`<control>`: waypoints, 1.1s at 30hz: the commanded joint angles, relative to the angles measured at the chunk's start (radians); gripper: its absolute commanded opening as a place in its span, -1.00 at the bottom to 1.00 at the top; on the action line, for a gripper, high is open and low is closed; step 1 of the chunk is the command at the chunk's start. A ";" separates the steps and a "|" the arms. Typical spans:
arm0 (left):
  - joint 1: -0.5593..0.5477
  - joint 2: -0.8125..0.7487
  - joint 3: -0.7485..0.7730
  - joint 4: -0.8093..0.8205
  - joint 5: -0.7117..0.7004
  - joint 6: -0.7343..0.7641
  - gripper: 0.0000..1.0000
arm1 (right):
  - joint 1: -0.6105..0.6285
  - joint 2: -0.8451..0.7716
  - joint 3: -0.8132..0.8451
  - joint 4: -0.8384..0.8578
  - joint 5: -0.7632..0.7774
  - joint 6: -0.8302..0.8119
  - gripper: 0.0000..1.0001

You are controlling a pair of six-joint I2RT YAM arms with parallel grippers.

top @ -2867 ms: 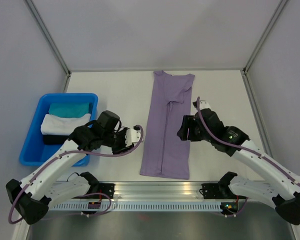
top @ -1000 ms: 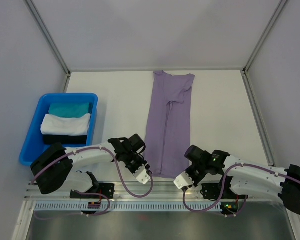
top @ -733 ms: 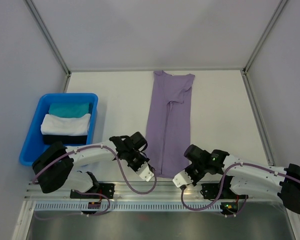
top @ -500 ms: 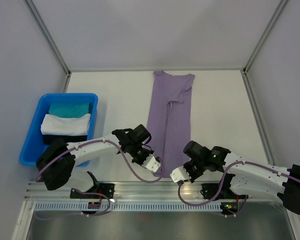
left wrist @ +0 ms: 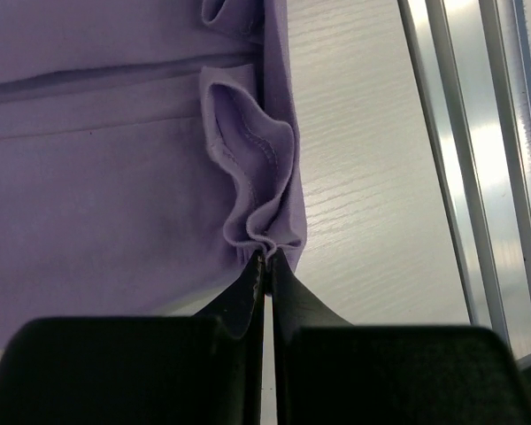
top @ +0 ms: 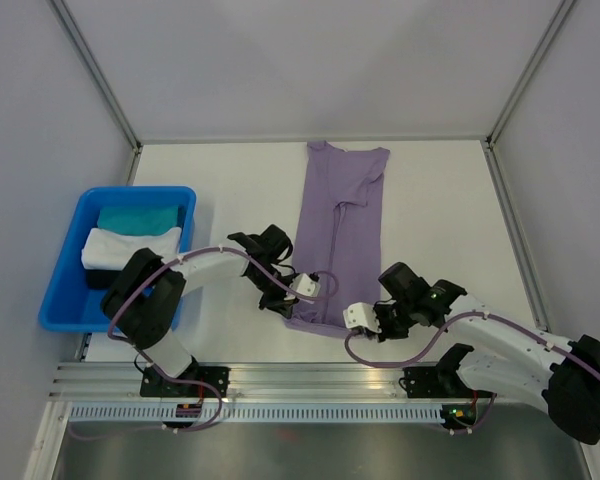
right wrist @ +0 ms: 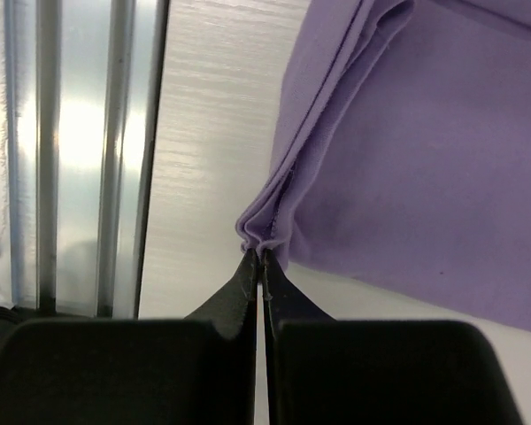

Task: Roll the t-shirts
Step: Roll the tshirt

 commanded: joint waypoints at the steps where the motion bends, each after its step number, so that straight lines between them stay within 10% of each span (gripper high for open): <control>1: 0.024 0.029 0.043 -0.031 0.055 -0.025 -0.94 | -0.024 0.020 0.012 0.084 -0.031 0.052 -0.99; 10: 0.043 0.076 0.081 -0.035 0.060 -0.046 -0.93 | -0.116 0.040 0.018 0.177 0.015 0.155 -0.99; 20: 0.066 0.113 0.135 -0.048 0.074 -0.097 -0.82 | -0.228 0.025 0.089 0.305 0.100 0.484 0.00; 33: 0.078 0.124 0.160 -0.137 0.109 -0.077 -0.61 | -0.429 -0.003 0.071 0.328 -0.083 1.167 -0.12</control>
